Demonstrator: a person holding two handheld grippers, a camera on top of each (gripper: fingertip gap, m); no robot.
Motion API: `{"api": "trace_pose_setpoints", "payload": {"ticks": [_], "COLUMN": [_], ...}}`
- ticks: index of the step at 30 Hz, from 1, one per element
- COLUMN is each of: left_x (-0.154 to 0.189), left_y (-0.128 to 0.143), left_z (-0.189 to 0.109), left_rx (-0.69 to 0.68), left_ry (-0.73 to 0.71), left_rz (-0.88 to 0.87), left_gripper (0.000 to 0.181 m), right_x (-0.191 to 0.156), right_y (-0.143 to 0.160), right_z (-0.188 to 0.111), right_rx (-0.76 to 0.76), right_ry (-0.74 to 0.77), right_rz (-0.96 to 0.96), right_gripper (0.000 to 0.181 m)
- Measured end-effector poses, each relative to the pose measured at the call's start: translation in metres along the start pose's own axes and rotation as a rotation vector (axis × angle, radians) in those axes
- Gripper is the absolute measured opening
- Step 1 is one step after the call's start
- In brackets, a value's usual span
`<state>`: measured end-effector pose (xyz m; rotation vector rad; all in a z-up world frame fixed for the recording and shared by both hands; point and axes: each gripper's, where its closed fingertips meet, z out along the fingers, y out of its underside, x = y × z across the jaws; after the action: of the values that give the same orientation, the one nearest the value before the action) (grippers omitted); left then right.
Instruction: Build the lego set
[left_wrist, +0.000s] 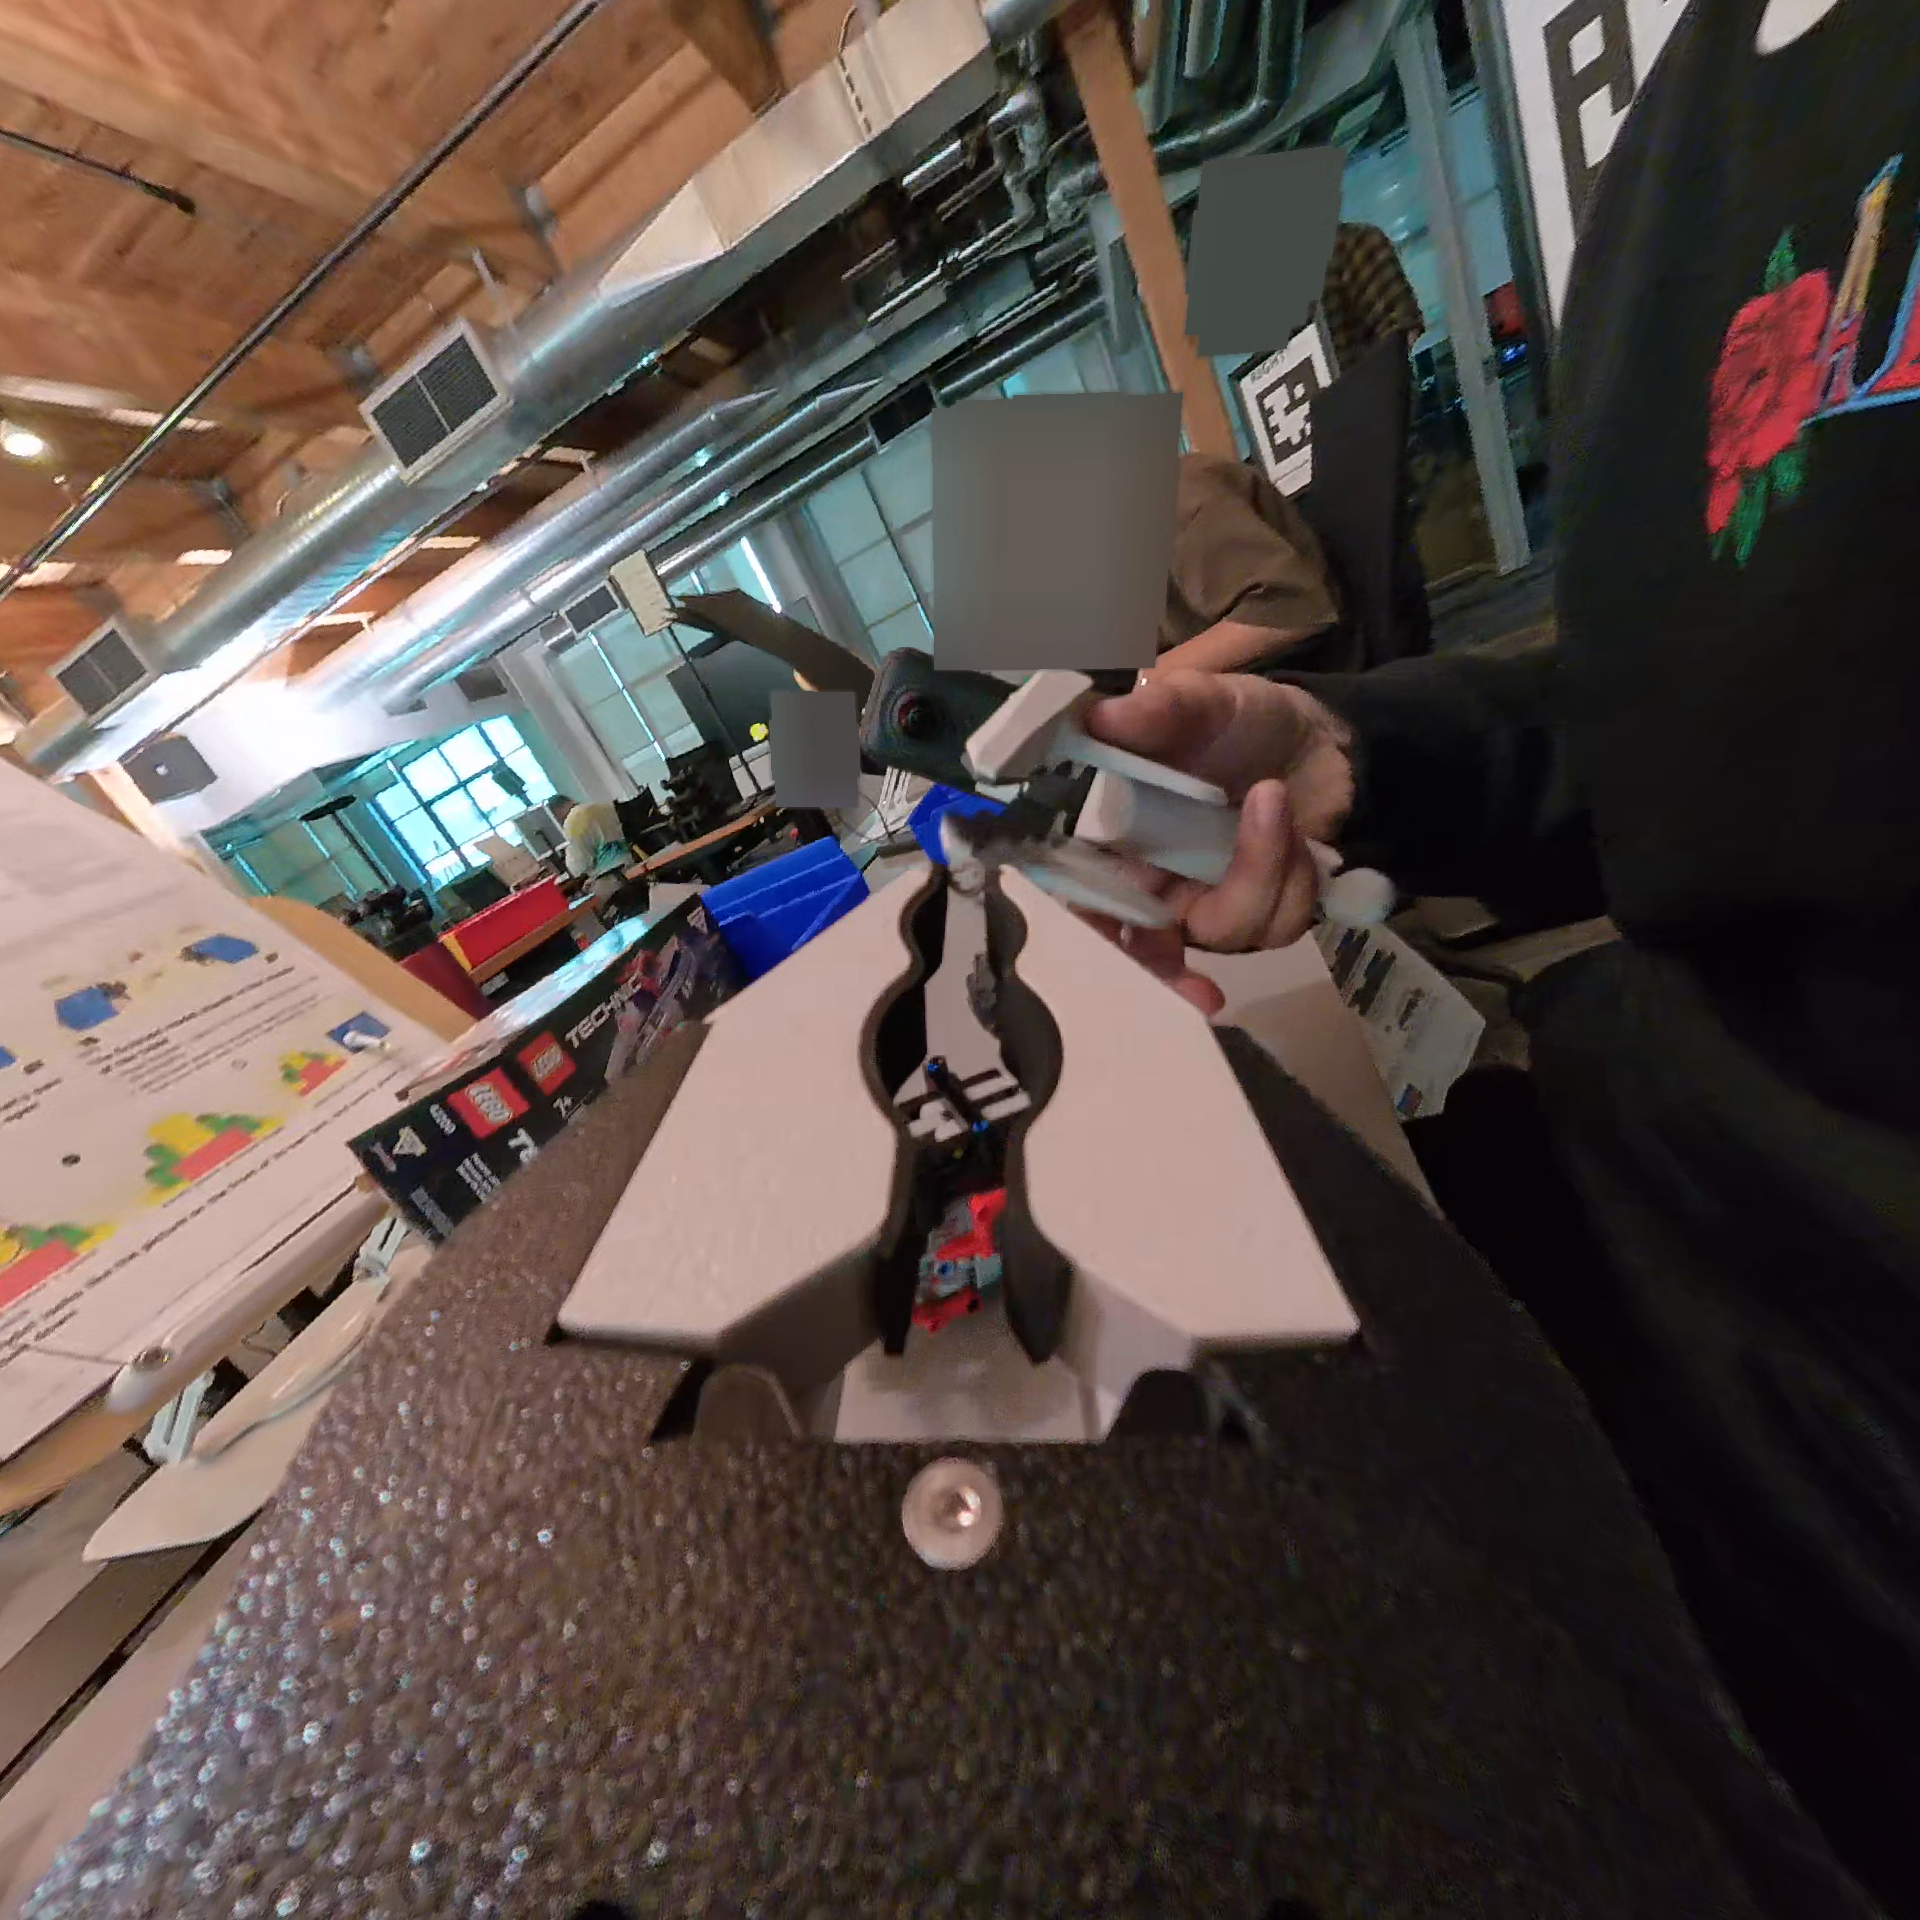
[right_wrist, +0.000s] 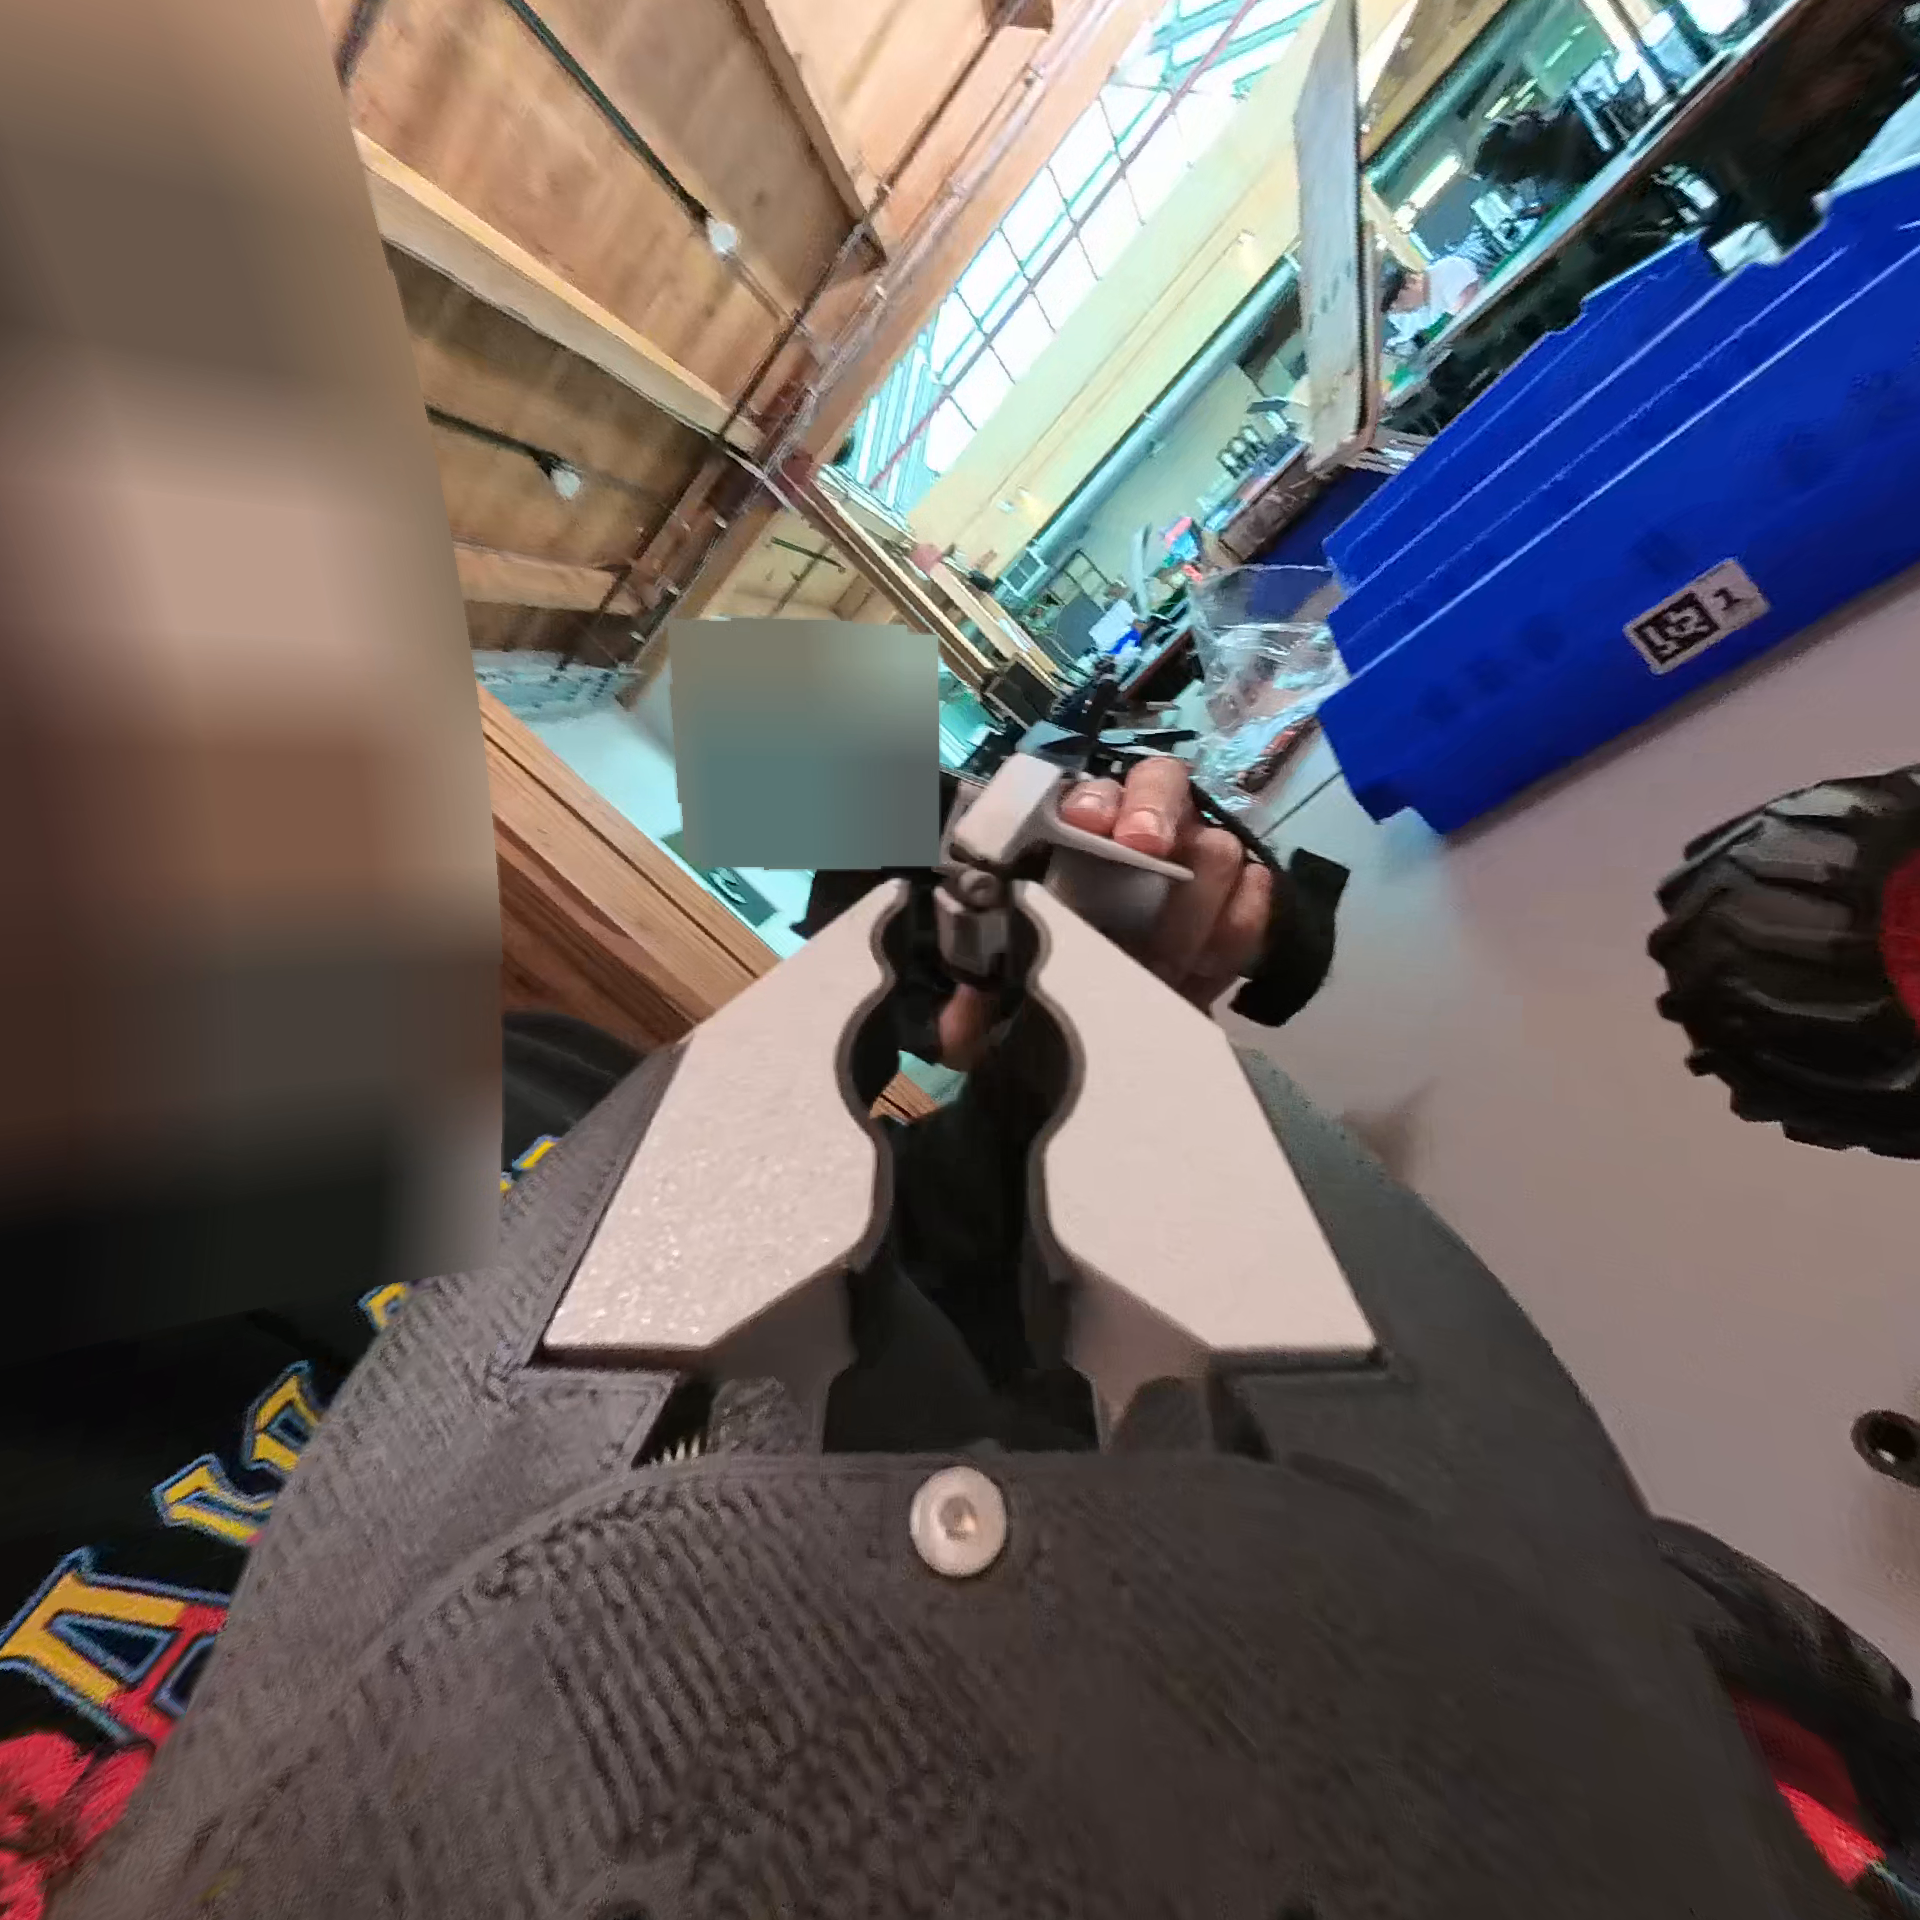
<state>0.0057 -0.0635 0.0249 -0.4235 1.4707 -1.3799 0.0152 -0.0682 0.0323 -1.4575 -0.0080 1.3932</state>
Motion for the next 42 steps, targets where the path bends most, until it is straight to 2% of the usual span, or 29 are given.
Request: {"api": "trace_pose_setpoints", "payload": {"ticks": [1,6,10,18,23,31,42], "left_x": [0.002,0.009,0.01,0.01,0.01,0.004,0.006], "left_y": [-0.003,-0.01,-0.01,-0.005,-0.001,0.02,0.026], "left_z": [0.001,0.013,0.017,0.016,0.015,0.016,0.018], "left_rx": [0.013,0.033,0.034,0.008,-0.025,-0.239,-0.292], "left_ry": [0.011,0.052,0.064,0.054,0.044,-0.018,-0.007], "left_rz": [0.002,0.024,0.03,0.05,0.071,0.192,0.19], "left_gripper": [0.004,0.004,0.004,0.004,0.004,0.004,0.004], "right_x": [0.001,-0.011,-0.011,-0.005,0.0,0.02,0.021], "right_y": [0.001,0.009,0.009,0.009,0.011,0.011,0.014], "right_z": [0.001,0.006,0.005,0.002,0.002,-0.004,-0.006], "right_rx": [-0.005,-0.017,-0.011,-0.014,-0.032,-0.088,-0.131], "right_ry": [0.005,-0.112,-0.132,-0.12,-0.081,0.134,0.157], "right_rz": [-0.005,0.105,0.116,0.096,0.052,-0.17,-0.215], "right_gripper": [0.02,0.017,0.007,0.005,0.005,0.004,0.0]}}
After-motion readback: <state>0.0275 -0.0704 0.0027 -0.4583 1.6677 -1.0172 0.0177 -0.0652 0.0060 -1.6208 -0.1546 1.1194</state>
